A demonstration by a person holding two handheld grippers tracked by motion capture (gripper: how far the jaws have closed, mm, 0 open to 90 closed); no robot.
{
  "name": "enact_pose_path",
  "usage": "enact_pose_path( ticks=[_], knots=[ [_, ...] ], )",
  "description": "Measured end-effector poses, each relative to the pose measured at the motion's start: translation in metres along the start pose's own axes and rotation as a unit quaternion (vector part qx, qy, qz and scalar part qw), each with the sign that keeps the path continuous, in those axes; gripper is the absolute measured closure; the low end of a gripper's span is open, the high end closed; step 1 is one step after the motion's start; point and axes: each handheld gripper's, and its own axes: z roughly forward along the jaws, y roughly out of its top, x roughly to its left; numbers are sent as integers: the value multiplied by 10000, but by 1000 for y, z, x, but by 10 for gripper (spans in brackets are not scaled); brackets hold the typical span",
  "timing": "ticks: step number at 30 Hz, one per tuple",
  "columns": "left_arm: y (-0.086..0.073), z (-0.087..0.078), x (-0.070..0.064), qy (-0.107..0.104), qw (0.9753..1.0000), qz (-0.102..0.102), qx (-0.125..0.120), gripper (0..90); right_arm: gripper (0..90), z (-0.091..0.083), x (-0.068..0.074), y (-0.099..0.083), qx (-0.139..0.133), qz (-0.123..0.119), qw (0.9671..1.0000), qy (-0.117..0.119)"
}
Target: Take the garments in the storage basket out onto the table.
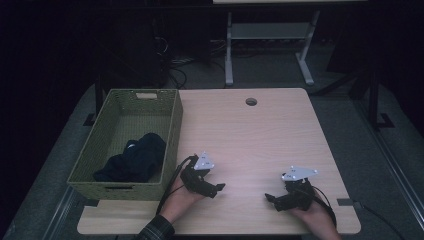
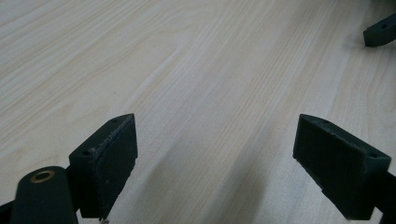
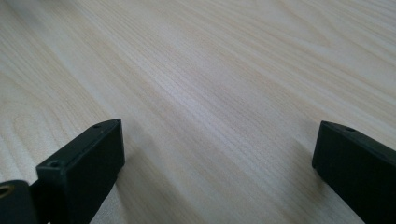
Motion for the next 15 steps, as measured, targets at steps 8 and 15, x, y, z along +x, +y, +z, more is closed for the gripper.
enact_pose_path(
  ticks=[8, 15],
  knots=[
    [3, -3, 1, -61, 10000, -2, -48, 135, 20, 0, 0, 0, 0, 3, 10000, 0],
    [7, -5, 1, -74, 9999, 17, -70, 135, 20, 0, 0, 0, -1, 1, 10000, 0]
  ],
)
